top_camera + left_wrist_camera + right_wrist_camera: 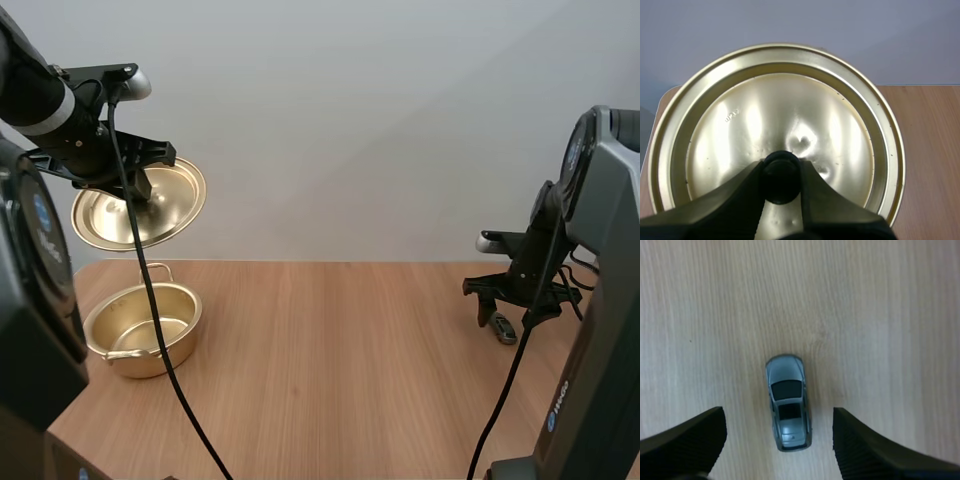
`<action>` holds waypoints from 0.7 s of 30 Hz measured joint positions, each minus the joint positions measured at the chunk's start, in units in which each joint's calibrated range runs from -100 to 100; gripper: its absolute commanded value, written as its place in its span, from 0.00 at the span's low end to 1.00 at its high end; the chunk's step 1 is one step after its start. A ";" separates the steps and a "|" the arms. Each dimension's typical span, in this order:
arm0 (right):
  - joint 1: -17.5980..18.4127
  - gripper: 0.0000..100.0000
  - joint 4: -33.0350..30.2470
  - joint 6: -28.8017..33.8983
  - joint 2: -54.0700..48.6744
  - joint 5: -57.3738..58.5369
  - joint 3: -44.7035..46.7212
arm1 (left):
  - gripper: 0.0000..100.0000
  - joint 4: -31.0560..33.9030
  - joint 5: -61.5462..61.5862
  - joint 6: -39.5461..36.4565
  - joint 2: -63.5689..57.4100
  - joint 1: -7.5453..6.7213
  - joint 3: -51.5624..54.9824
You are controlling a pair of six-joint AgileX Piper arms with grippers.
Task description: Open the pot, put the car inside, and close it
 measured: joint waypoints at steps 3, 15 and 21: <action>0.00 1.00 0.00 0.00 1.71 0.97 0.00 | 0.01 0.00 0.00 0.46 0.00 0.00 0.00; 0.00 0.00 0.81 -2.85 3.26 0.34 0.00 | 0.01 0.00 0.00 0.70 0.00 0.00 0.13; 0.00 0.00 2.82 -2.06 3.15 0.40 0.00 | 0.00 -0.07 0.00 0.91 0.00 0.00 0.38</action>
